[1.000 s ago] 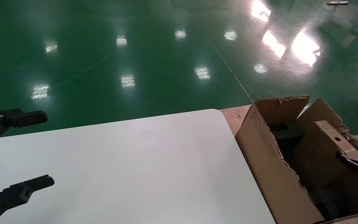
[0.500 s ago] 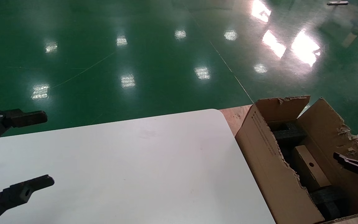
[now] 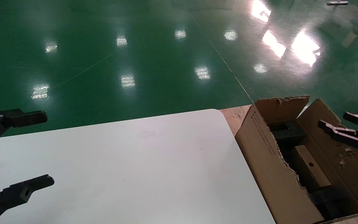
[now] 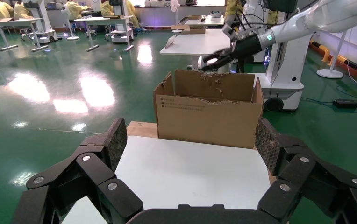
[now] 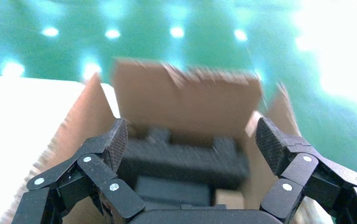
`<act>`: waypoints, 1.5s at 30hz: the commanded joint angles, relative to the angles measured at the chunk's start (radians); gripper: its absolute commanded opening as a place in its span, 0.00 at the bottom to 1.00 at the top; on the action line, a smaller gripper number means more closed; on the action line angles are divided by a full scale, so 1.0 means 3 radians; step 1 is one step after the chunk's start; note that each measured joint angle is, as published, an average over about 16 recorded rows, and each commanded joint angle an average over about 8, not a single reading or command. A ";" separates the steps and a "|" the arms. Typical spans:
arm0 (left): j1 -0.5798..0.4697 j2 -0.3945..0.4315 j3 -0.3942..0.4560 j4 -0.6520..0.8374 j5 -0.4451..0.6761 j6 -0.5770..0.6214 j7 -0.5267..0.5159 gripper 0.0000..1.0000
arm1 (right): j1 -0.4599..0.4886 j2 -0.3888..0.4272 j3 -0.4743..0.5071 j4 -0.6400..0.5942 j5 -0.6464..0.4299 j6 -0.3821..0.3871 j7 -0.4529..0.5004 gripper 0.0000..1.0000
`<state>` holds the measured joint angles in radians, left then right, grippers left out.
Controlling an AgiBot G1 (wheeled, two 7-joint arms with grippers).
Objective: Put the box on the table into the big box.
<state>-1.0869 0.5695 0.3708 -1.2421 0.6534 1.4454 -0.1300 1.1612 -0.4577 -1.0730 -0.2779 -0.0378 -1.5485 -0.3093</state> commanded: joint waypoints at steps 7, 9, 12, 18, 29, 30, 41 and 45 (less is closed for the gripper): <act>0.0000 0.0000 0.0000 0.0000 0.0000 0.0000 0.0000 1.00 | 0.0515 0.0225 -0.0117 0.0814 0.0005 -0.0146 -0.0168 1.00; 0.0000 0.0000 0.0000 0.0000 0.0000 0.0000 0.0000 1.00 | 0.0630 0.0303 -0.0129 0.1086 -0.0002 -0.0146 -0.0222 1.00; 0.0000 0.0000 0.0000 0.0001 -0.0001 -0.0001 0.0000 1.00 | 0.0798 0.0410 -0.0136 0.1468 -0.0014 -0.0157 -0.0307 1.00; 0.0001 -0.0001 0.0000 0.0001 -0.0001 -0.0001 0.0000 1.00 | 0.0881 0.0464 -0.0128 0.1683 -0.0036 -0.0157 -0.0338 1.00; 0.0001 -0.0001 0.0000 0.0001 -0.0001 -0.0002 0.0000 1.00 | 0.0723 0.0338 0.0215 0.2093 -0.0321 -0.0109 -0.0084 1.00; 0.0001 -0.0001 0.0000 0.0001 -0.0001 -0.0002 0.0001 1.00 | 0.0703 0.0322 0.0262 0.2153 -0.0359 -0.0103 -0.0050 1.00; 0.0001 -0.0001 0.0000 0.0001 -0.0002 -0.0002 0.0001 1.00 | 0.0491 0.0144 0.0771 0.2805 -0.0776 -0.0044 0.0314 1.00; 0.0001 -0.0001 0.0000 0.0001 -0.0002 -0.0002 0.0001 1.00 | 0.0414 0.0079 0.0957 0.3044 -0.0928 -0.0022 0.0448 1.00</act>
<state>-1.0867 0.5692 0.3708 -1.2417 0.6529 1.4449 -0.1298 1.2853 -0.4341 -0.7860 0.6352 -0.3162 -1.5550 -0.1751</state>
